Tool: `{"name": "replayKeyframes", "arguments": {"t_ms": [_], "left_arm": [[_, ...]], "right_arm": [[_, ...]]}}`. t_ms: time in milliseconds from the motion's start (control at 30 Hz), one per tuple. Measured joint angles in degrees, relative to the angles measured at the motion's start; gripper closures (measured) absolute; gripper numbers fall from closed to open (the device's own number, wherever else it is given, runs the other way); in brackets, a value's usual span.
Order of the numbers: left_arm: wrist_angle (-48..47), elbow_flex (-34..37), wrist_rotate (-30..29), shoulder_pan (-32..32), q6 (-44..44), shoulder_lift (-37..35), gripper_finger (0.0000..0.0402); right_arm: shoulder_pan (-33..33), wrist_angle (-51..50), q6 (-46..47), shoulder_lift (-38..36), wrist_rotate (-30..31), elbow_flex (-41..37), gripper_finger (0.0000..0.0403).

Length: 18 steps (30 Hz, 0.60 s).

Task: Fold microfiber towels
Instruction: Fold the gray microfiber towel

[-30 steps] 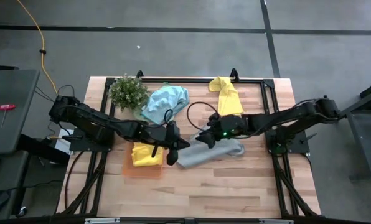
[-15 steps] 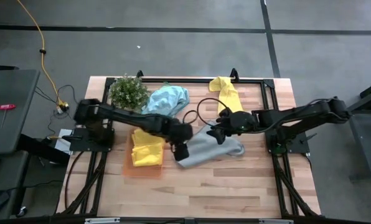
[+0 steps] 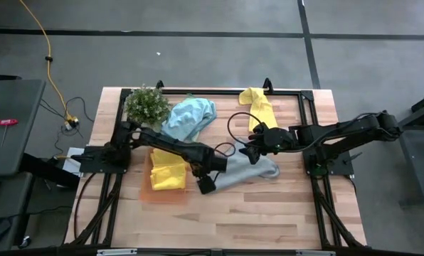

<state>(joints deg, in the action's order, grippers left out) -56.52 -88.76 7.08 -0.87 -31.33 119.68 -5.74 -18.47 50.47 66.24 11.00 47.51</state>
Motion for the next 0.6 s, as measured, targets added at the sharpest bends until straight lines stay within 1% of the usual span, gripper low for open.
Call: {"name": "replayKeyframes", "arguments": {"t_ms": [133, 467, 600], "left_arm": [[-0.3, 0.0, -3.6, -1.0, 0.2, 1.3, 0.0205], [-0.3, 0.0, -2.8, -0.7, 1.0, 3.3, 0.0240], [-0.5, 0.1, -2.5, -0.4, 1.6, 3.3, 0.0267]], "right_arm": [[0.0, -0.3, 0.0, 0.0, 0.3, 0.0, 0.0192], [0.0, -0.6, 0.6, 0.0, 0.4, 0.0, 0.0192], [0.0, -0.6, 0.6, 0.0, 0.4, 0.0, 0.0192]]}}
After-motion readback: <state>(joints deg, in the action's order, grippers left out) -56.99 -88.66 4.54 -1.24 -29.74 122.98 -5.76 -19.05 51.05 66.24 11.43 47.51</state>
